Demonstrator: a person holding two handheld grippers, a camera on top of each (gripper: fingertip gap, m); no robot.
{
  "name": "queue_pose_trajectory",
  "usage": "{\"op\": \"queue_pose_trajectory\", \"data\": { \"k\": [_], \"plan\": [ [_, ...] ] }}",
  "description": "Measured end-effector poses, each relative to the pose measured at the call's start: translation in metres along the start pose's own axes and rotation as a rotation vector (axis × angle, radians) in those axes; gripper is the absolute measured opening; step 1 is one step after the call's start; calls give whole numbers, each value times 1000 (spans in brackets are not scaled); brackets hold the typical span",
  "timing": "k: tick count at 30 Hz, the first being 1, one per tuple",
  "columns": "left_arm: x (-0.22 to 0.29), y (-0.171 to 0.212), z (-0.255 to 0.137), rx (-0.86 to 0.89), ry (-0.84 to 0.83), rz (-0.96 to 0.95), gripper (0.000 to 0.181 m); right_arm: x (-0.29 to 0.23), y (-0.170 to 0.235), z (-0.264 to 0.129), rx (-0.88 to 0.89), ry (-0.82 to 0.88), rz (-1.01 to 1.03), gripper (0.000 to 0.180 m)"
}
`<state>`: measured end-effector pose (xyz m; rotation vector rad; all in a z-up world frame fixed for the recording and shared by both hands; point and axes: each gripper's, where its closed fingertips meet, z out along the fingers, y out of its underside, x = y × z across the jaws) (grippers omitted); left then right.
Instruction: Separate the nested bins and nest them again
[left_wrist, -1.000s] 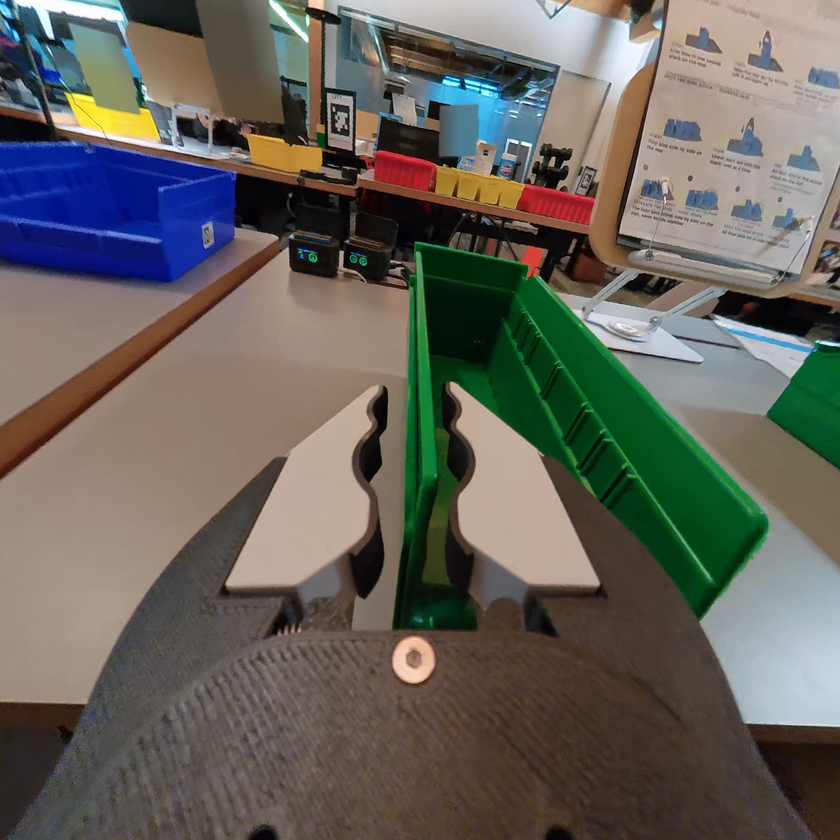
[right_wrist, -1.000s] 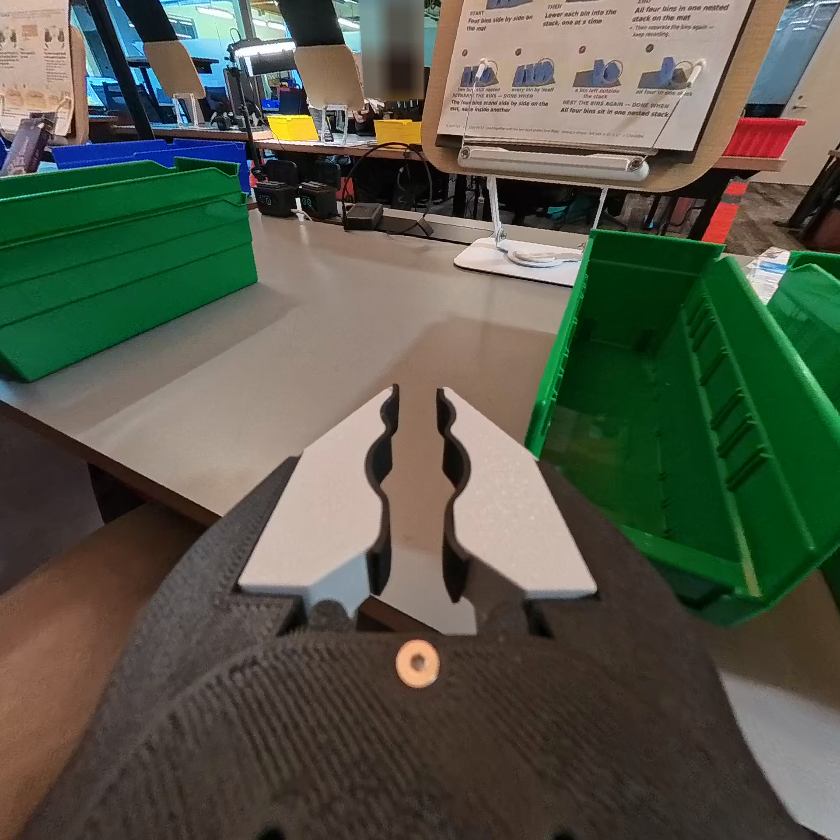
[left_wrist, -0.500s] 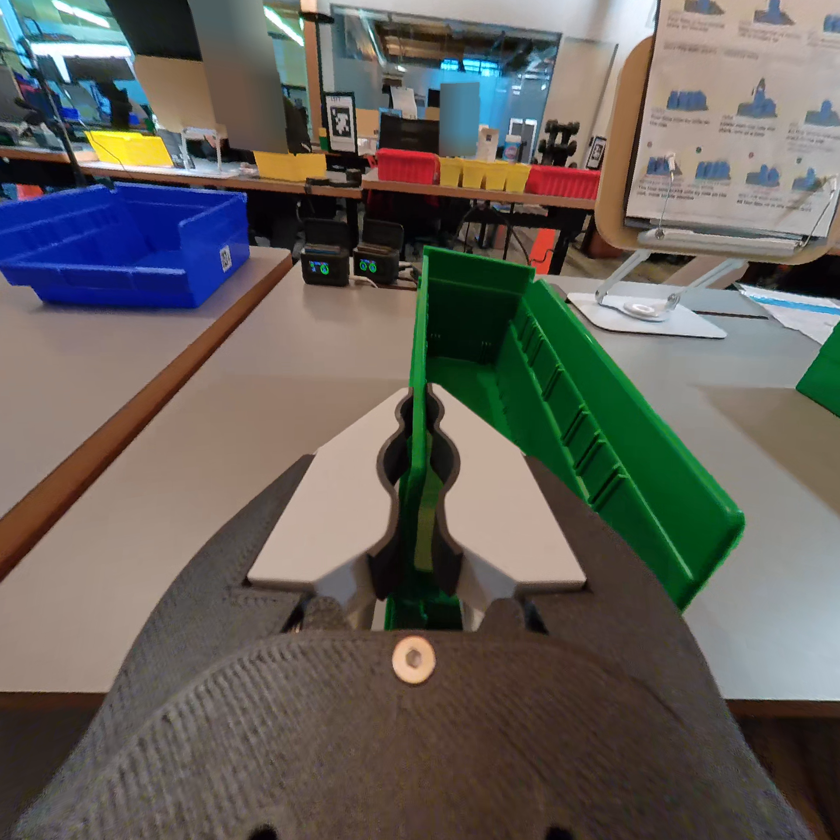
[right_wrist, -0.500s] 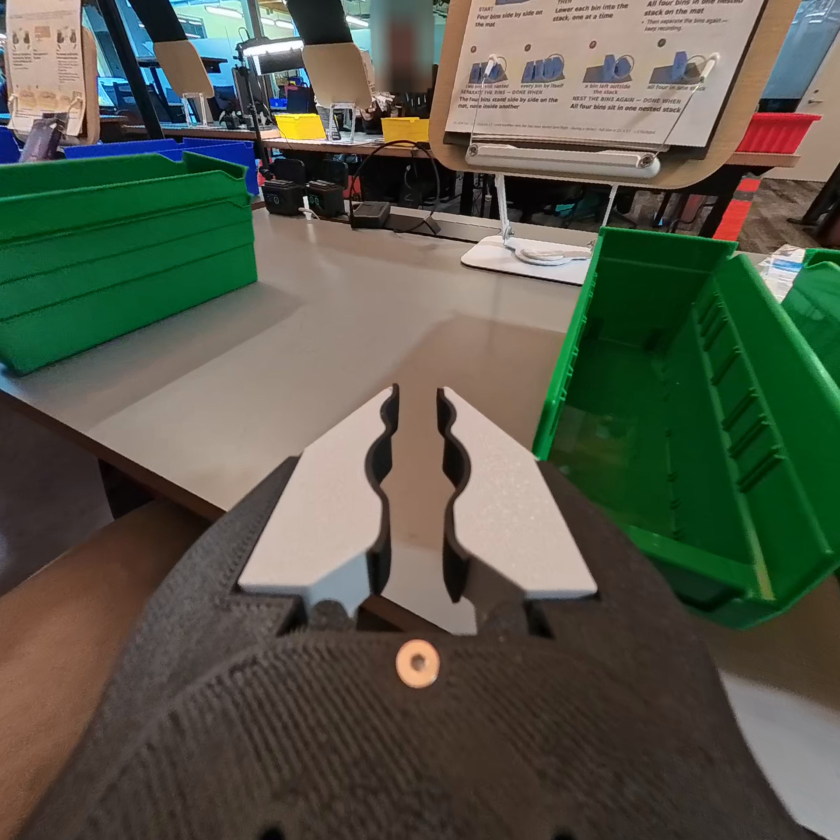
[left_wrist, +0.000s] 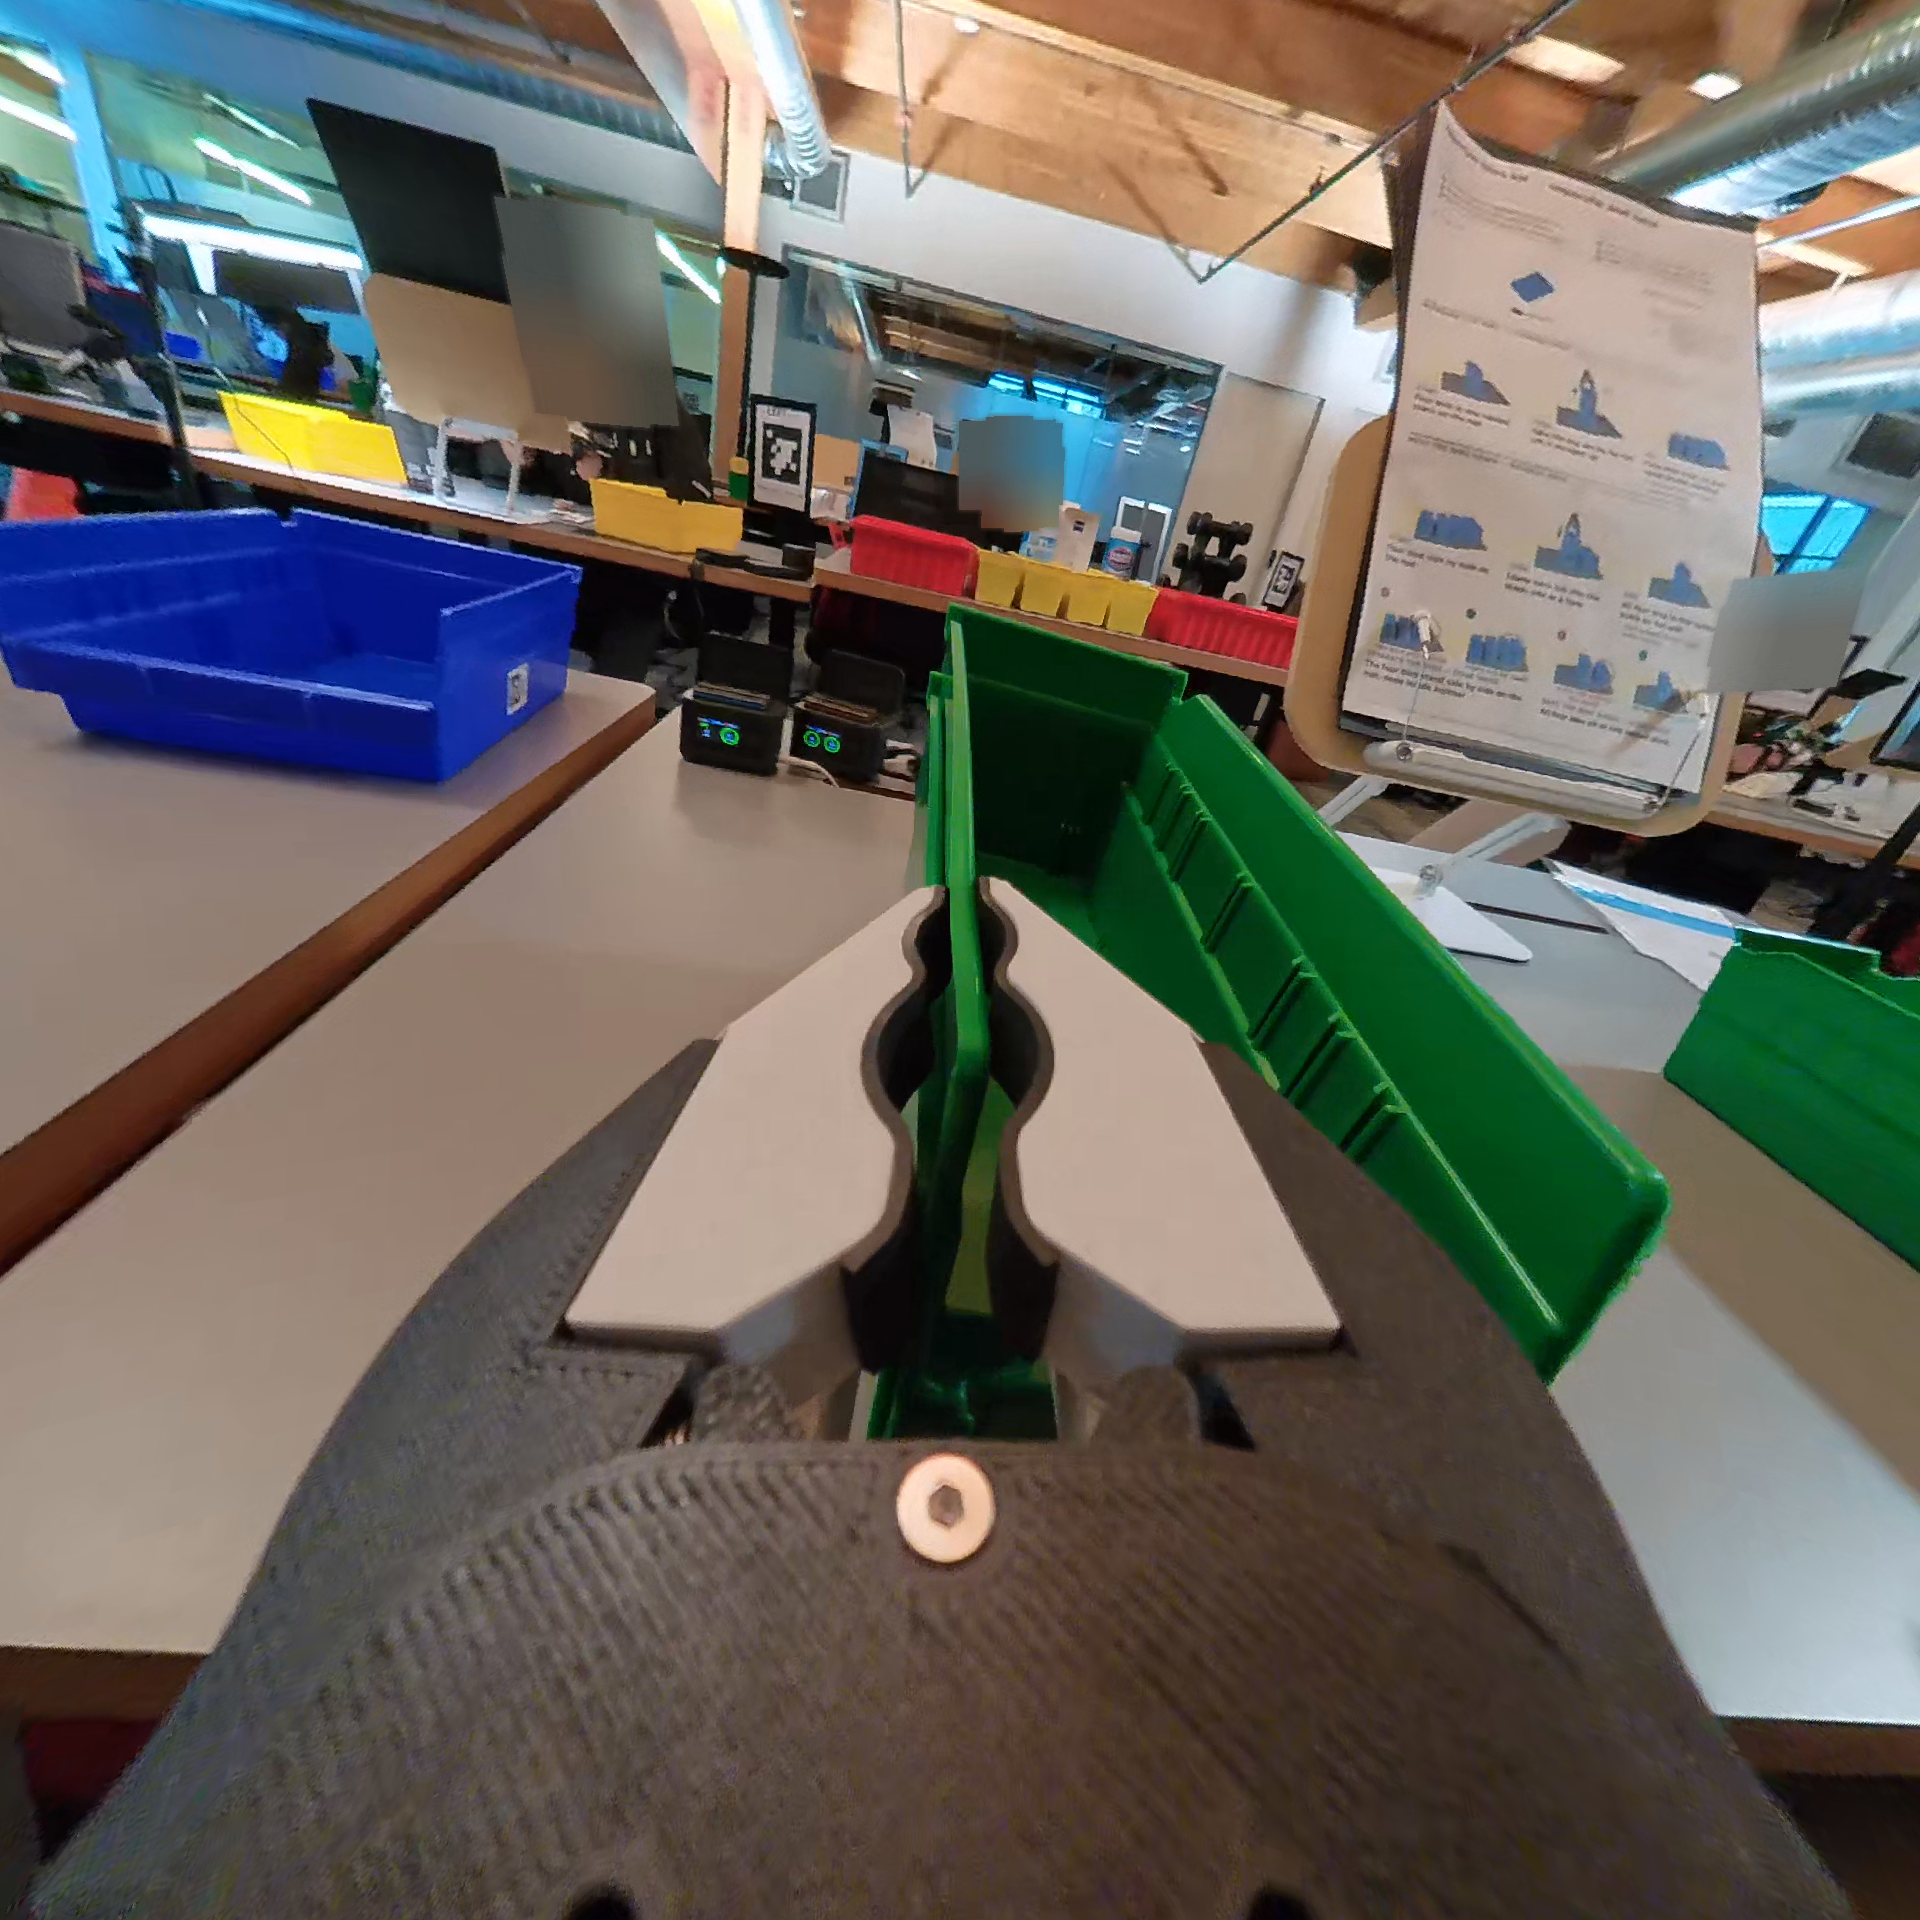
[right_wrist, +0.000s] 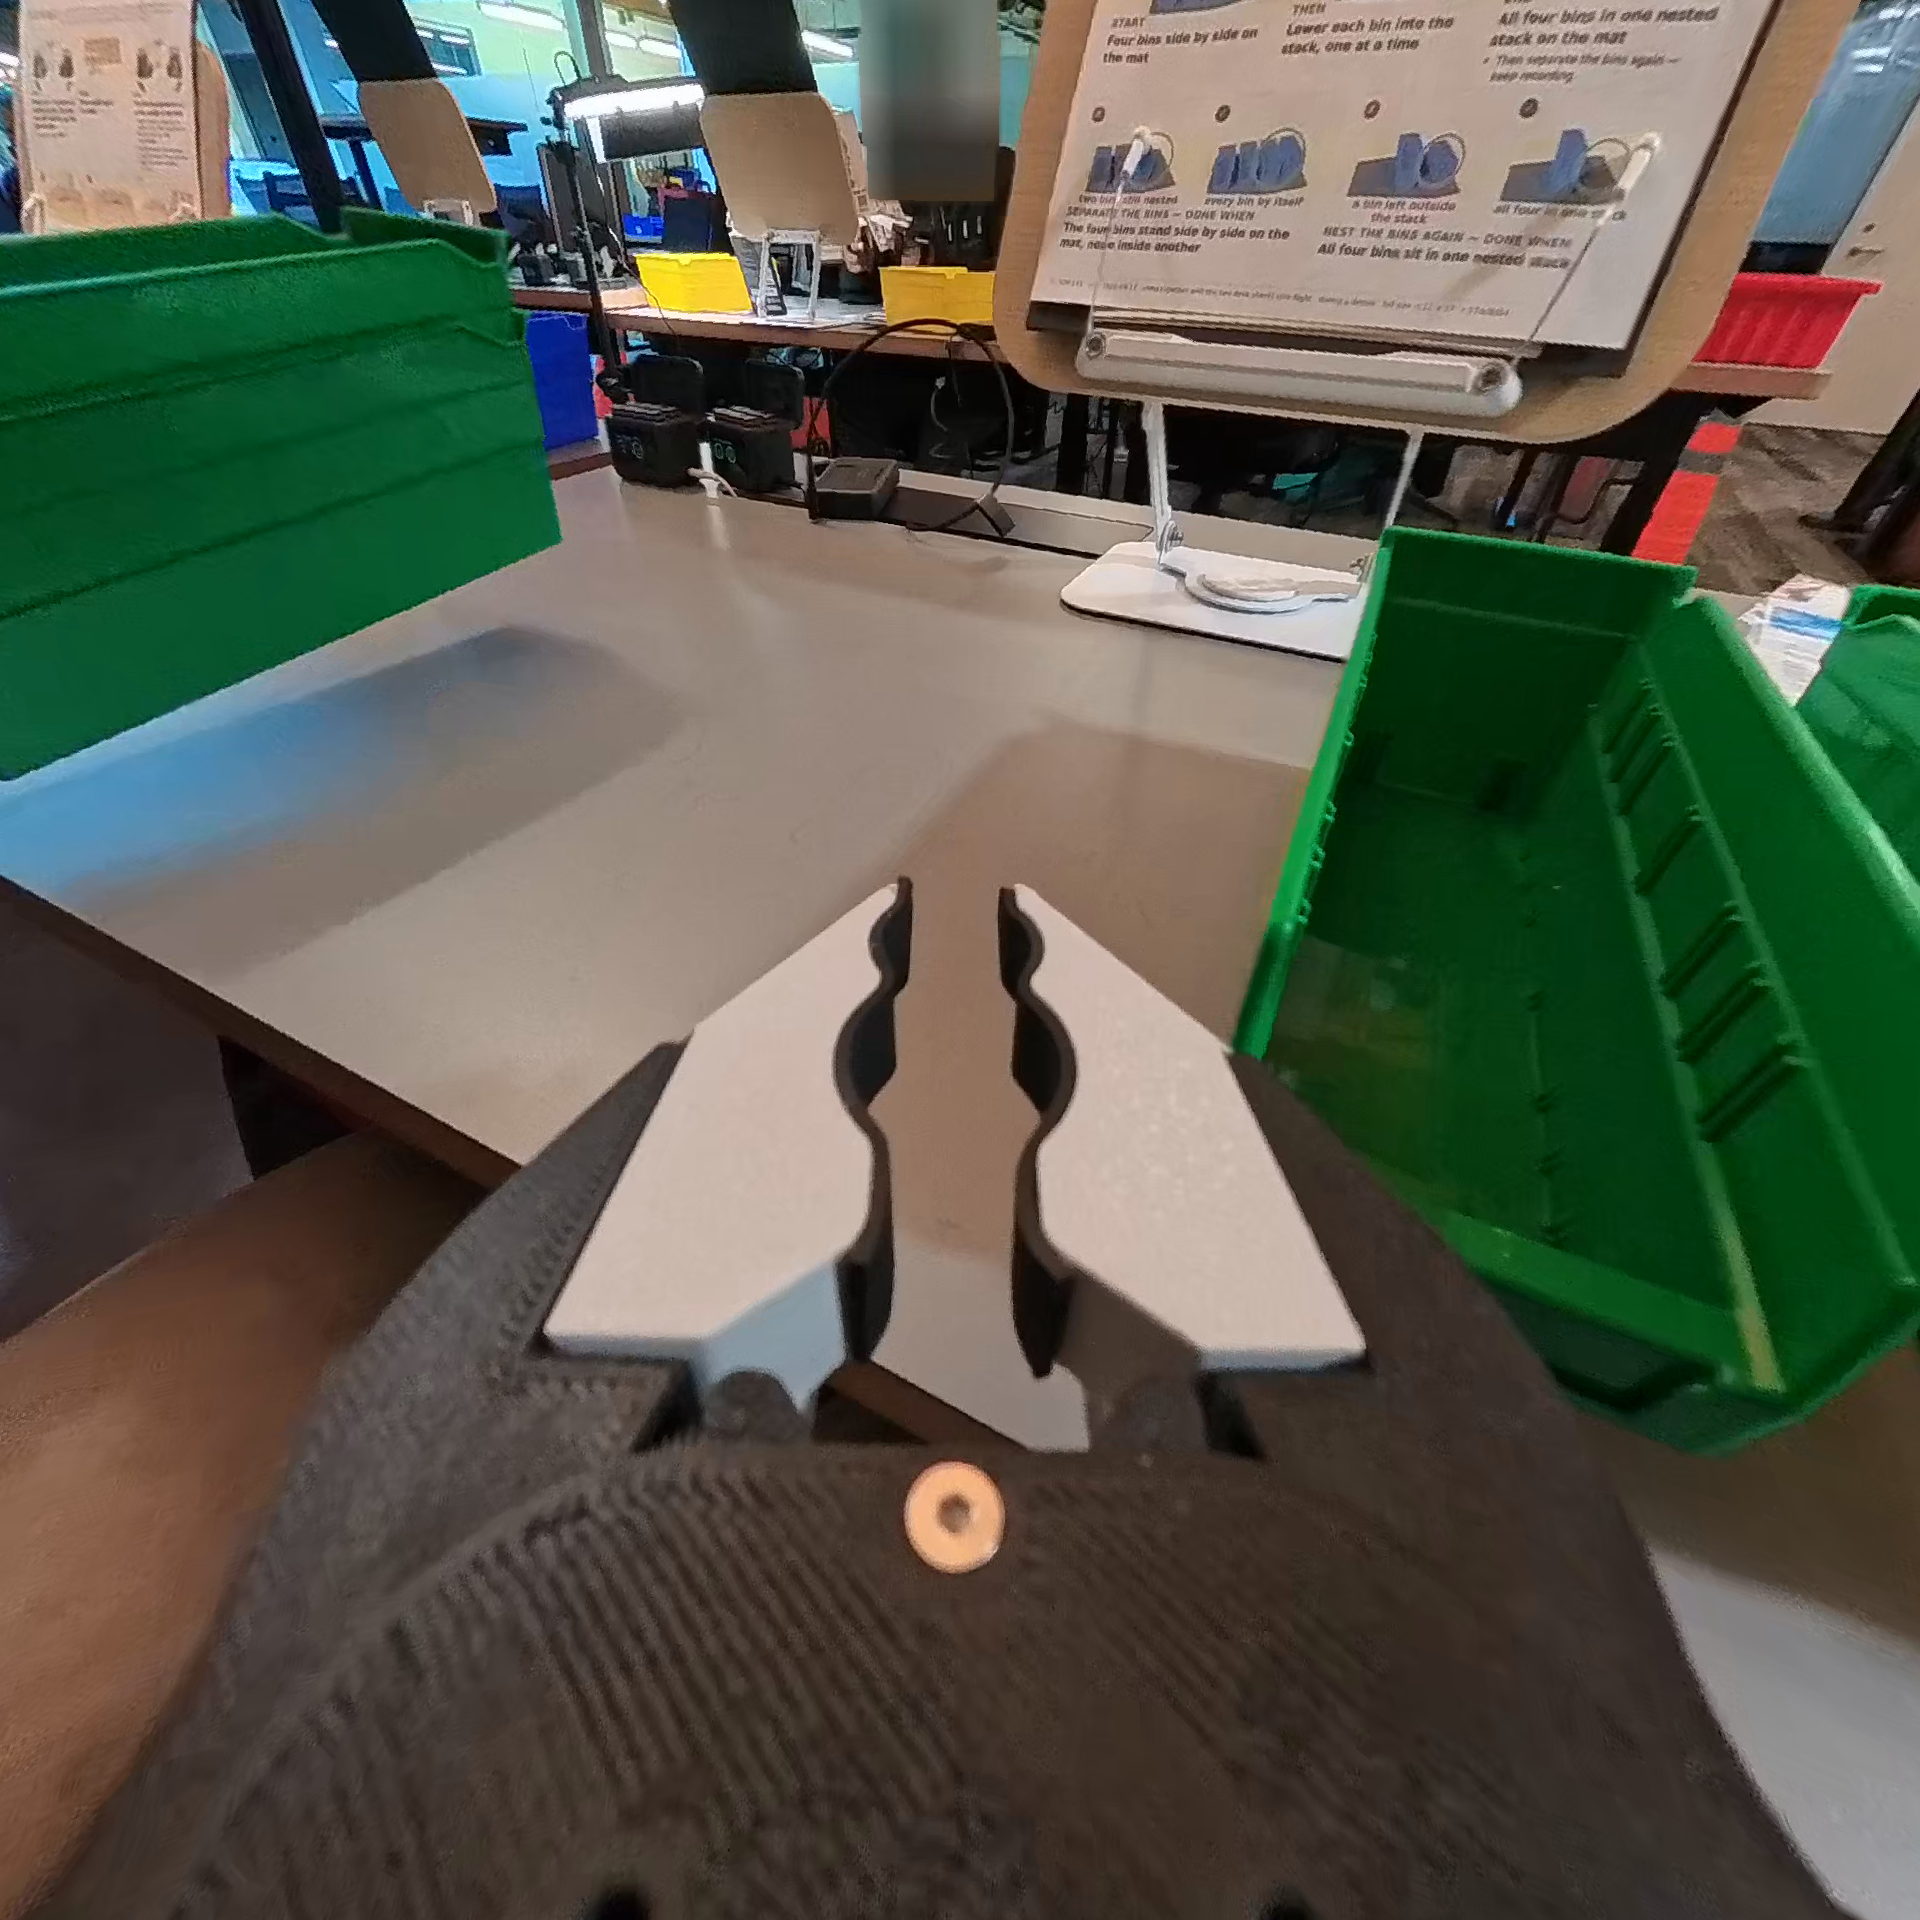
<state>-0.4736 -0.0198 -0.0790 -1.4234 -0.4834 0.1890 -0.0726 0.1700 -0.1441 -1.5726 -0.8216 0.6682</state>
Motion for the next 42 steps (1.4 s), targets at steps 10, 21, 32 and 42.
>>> {"op": "queue_pose_trajectory", "data": {
  "k": [10,21,32,42],
  "plan": [
    [21,9,8,-20,11,-75,0,-166,-39,56,60,-397,3,23],
    [34,15,2,-11,18,-104,0,-272,-60,117,2,-611,273,27],
    [31,13,2,20,-12,-184,0,-277,-51,115,-155,-713,504,39],
    [38,5,2,55,-23,-64,0,-275,-50,116,-194,-672,339,28]
  ]
}}
